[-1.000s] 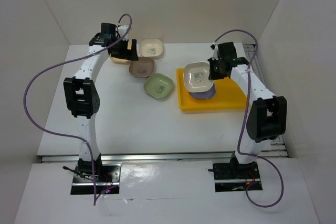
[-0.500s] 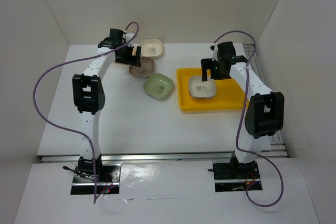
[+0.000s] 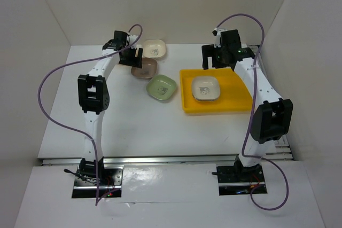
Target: Place the plates into the plastic bin on the countertop
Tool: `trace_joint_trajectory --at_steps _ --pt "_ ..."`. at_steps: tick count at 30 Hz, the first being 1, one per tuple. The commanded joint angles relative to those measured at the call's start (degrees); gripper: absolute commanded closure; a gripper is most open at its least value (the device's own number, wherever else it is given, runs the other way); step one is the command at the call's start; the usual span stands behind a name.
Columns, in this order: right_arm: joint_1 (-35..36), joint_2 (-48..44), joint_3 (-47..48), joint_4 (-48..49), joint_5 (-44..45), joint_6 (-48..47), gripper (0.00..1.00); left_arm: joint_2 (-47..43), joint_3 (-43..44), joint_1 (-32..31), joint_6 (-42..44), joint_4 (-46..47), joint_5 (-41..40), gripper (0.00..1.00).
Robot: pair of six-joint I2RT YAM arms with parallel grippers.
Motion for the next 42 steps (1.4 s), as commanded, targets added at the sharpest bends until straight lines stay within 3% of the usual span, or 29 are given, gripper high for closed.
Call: trace_joint_trajectory --at_steps 1,5,7,10,16,19,23,29,36,42 --pt "0.6 -3.3 1.3 -1.9 1.8 -0.5 0.0 0.8 -1.0 -0.2 0.7 0.7 -1.5 0.16" --pt "0.6 -4.4 -1.3 -1.4 2.4 -0.5 0.0 -1.6 -8.1 -0.2 0.2 5.0 -1.6 0.19" --pt "0.6 -4.9 -1.3 -0.8 1.6 0.1 0.0 -1.4 -8.8 -0.2 0.2 5.5 -2.3 0.26" --pt "1.2 -3.8 -0.4 -0.8 1.1 0.1 0.0 0.4 -8.8 -0.2 0.2 4.8 -3.7 0.64" --pt "2.4 -1.9 1.3 -0.9 -0.5 0.1 0.0 -2.3 -10.0 1.2 -0.9 4.1 -4.8 0.98" --pt "4.7 -0.6 1.3 1.6 -3.8 1.3 0.0 -8.3 -13.1 2.6 -2.2 4.1 -5.3 1.0" --pt "13.6 3.2 0.7 6.9 -6.7 2.7 0.0 -15.5 -15.3 3.1 -2.2 2.6 -3.1 1.0" --pt "22.1 13.8 9.1 10.9 -7.3 3.2 0.0 -23.1 -17.6 3.1 -0.9 -0.5 1.0 1.0" --pt "23.7 20.1 16.2 15.1 -7.9 6.2 0.0 -28.1 -22.4 2.1 -0.4 -2.1 3.5 1.0" --pt "23.7 21.5 16.2 18.0 -10.8 8.9 0.0 -30.7 -26.0 2.0 -1.6 -1.6 6.0 1.0"
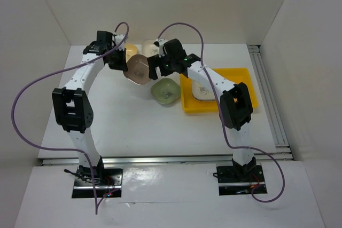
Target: Place the plates into the plastic bin on the countertop
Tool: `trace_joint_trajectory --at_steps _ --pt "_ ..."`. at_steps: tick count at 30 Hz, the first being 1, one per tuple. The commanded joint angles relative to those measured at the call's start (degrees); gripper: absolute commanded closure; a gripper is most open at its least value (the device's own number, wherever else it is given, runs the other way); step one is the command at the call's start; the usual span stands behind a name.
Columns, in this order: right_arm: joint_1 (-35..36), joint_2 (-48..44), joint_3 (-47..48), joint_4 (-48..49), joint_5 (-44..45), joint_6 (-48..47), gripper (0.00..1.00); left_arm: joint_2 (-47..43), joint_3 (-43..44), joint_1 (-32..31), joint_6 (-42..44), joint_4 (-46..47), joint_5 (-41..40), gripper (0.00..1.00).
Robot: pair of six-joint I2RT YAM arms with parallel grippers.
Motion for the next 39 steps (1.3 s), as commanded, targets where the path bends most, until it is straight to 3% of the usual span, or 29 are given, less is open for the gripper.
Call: trace_joint_trajectory --at_steps 1,8,11,13,15,16,18,19,20,23,24,28,33,39 --pt "-0.2 0.2 2.2 5.5 -3.2 2.4 0.0 -2.9 -1.2 -0.2 -0.6 -0.1 3.1 1.0" --pt "1.1 -1.0 -3.9 10.7 0.6 5.8 0.0 -3.6 -0.6 -0.2 -2.2 0.4 6.0 1.0" --pt "2.3 -0.4 -5.7 11.5 4.6 8.2 0.08 -4.7 0.0 -0.2 -2.9 0.4 7.4 1.0" --pt "3.0 0.3 -5.1 11.5 6.1 9.4 0.23 -5.2 0.0 -0.7 -3.4 -0.1 8.3 1.0" --pt "3.5 0.8 -4.6 11.0 8.6 9.4 0.59 -5.8 0.0 -0.7 -3.4 -0.1 9.0 1.0" --pt "4.1 0.8 -4.0 11.0 9.6 10.0 0.76 -5.8 0.0 -0.7 -3.4 -0.1 9.0 0.96" --pt "4.6 0.8 -2.4 9.4 12.8 10.5 1.0 -6.3 0.0 -1.3 -3.4 -0.1 10.3 0.76" --pt "4.6 0.3 -1.5 8.3 13.8 10.5 1.0 -6.8 0.0 -1.3 -3.4 -0.1 10.8 0.36" --pt "4.6 0.3 -0.7 7.1 15.4 11.1 1.0 -6.8 0.0 -1.3 -3.4 -0.1 11.3 0.23" --pt "1.7 -3.4 0.7 2.9 19.0 11.1 1.0 -6.8 4.9 -1.3 -2.9 -3.0 15.2 0.17" --pt "0.6 -5.0 -0.6 2.2 19.0 11.1 1.0 -6.8 6.7 -1.3 -2.9 -3.7 15.2 0.1" --pt "-7.0 -13.0 -7.1 -2.7 18.0 8.7 1.0 -7.3 8.6 -1.3 -2.4 -3.7 16.6 0.0" --pt "-19.4 -22.7 -14.3 -8.7 18.3 0.5 1.0 -4.8 9.6 -1.8 -0.7 -3.7 16.6 0.0" --pt "-31.2 -28.0 -20.4 -12.2 7.9 -6.5 1.0 2.0 10.3 -4.5 4.1 -4.2 16.1 0.0"
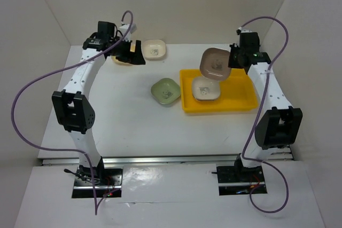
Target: Place the plates into the plastic bin on the countertop
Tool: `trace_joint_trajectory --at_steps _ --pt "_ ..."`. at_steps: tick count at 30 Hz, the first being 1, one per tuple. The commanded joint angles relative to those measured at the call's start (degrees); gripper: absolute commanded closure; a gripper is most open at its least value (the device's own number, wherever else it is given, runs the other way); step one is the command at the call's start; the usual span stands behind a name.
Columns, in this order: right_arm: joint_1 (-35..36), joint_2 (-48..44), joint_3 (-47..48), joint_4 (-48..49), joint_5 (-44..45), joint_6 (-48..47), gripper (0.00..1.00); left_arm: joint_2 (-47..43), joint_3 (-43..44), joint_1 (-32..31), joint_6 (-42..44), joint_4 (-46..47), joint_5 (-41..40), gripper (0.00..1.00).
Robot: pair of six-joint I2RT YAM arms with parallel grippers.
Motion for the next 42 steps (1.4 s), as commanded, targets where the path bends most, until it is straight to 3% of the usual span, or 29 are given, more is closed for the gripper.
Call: trace_joint_trajectory --at_steps 1,12,16,19,21,22,29,35,39,42 --pt "-1.3 -2.0 -2.6 -4.6 -9.0 -7.3 1.0 4.9 1.6 -2.6 4.4 -0.1 1.3 0.0" --pt "-2.4 8.7 -1.2 -2.9 -14.0 -8.5 1.0 14.2 4.2 -4.8 6.8 0.4 -0.4 0.0" --pt "-2.4 10.4 0.9 -1.6 -14.5 -8.5 0.87 15.6 3.0 -4.9 6.8 0.4 -0.4 0.0" --pt "-2.4 11.0 3.5 -2.2 -16.3 -8.0 0.33 16.1 3.0 -5.4 6.1 1.0 -0.4 0.0" --pt "-1.7 10.1 4.1 -2.2 -16.3 -8.0 0.18 16.1 3.0 -5.4 6.1 1.7 -0.4 0.0" --pt "-1.7 9.4 4.1 -0.1 -17.2 -7.5 0.0 16.6 3.0 -5.4 5.5 1.7 -0.4 0.0" --pt "0.0 2.2 2.1 6.8 -20.1 -3.6 0.0 18.6 1.8 -7.9 5.0 4.4 -2.4 0.05" --pt "1.9 -1.1 -2.3 6.2 -19.6 -3.6 0.0 21.5 -0.2 -10.5 5.0 6.4 -6.1 0.08" --pt "1.9 -4.1 -4.6 6.8 -19.6 -3.1 0.0 23.4 -1.4 -11.0 4.3 8.5 -9.9 0.14" --pt "2.4 -6.1 -5.2 7.3 -19.6 -3.1 0.0 24.0 -2.0 -11.0 3.6 9.7 -15.3 0.24"
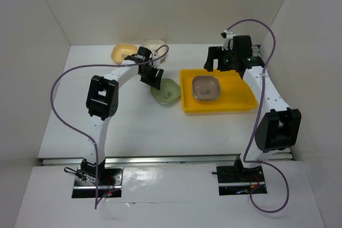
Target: Place the plates into the plastic bin on the countertop
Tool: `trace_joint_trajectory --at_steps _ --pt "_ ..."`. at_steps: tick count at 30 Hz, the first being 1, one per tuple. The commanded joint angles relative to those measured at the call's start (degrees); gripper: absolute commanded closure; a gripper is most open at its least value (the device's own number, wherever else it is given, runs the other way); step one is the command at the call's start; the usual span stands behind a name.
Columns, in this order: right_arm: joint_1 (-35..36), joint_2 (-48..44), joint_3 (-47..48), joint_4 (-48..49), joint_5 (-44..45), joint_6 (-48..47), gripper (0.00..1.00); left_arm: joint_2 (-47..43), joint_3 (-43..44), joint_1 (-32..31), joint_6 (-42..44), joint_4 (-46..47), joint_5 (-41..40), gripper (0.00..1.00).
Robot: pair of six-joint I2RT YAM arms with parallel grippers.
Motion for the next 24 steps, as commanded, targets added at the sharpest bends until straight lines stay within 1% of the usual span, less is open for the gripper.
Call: trace_joint_trajectory --at_steps 1,2,3,4,5,6,7,8,9,11,12,13,15,16,17,18,21,24 --pt "0.4 -4.3 -0.1 2.6 -0.5 0.5 0.0 0.7 -1.3 0.5 -2.1 3.6 -7.3 0.32" --pt "1.0 -4.3 -0.1 2.6 -0.5 0.5 0.0 0.7 -1.9 0.5 -2.6 4.9 -8.6 0.43" --pt "1.0 -4.3 -0.1 2.6 -0.5 0.5 0.0 0.7 -2.4 1.1 -2.6 4.9 -10.9 0.58" --pt "1.6 -4.3 -0.1 2.6 -0.5 1.2 0.0 0.7 -2.4 1.1 -3.3 4.9 -12.2 0.92" --pt "2.6 -4.3 -0.1 2.6 -1.5 1.8 0.0 0.2 -2.4 1.7 -3.3 4.9 -13.6 0.92" --pt "3.5 -4.3 -0.1 3.7 -1.5 2.4 0.0 -0.5 -3.0 1.7 -3.3 4.9 -14.6 1.0" --pt "4.5 -3.8 -1.3 4.6 -2.3 3.7 0.0 -1.5 -3.0 2.2 -3.3 4.2 -16.3 1.0" --pt "7.2 -3.0 -1.9 5.7 -2.8 4.6 0.0 -2.5 -3.6 2.2 -3.3 4.2 -17.3 1.0" --pt "8.8 -2.5 -2.8 7.2 -2.8 5.8 0.0 -5.6 -4.3 2.7 -3.9 4.2 -17.9 1.0" --pt "12.8 -0.3 -4.9 12.8 -2.8 9.4 0.0 -9.0 -6.2 3.3 -4.5 3.2 -17.9 1.0" --pt "16.8 0.9 -4.9 14.6 -1.9 10.4 0.0 -10.7 -6.7 3.3 -5.2 3.2 -17.4 1.0" --pt "18.8 2.0 -4.9 17.5 0.5 11.2 0.0 -13.7 -7.4 3.3 -5.9 2.6 -17.4 1.0" --pt "23.1 5.9 -4.1 19.9 3.9 13.6 0.0 -16.1 -7.4 3.3 -7.1 0.9 -16.6 1.0" --pt "24.2 7.2 -3.6 20.9 4.8 14.1 0.0 -17.2 -7.4 3.3 -7.6 0.4 -15.9 1.0" --pt "25.0 8.5 -2.2 22.2 7.6 15.0 0.0 -18.8 -6.6 3.3 -7.6 -0.3 -15.0 1.0" --pt "26.2 11.0 -1.5 22.8 7.6 15.6 0.0 -19.4 -6.6 3.3 -8.2 -1.4 -14.5 1.0" --pt "28.0 15.0 1.7 22.8 12.6 16.3 0.01 -21.2 -4.6 3.3 -8.8 -3.0 -12.9 1.0" --pt "29.5 16.4 3.0 24.0 18.0 17.3 0.03 -22.8 -4.0 3.3 -9.4 -4.0 -12.3 1.0"
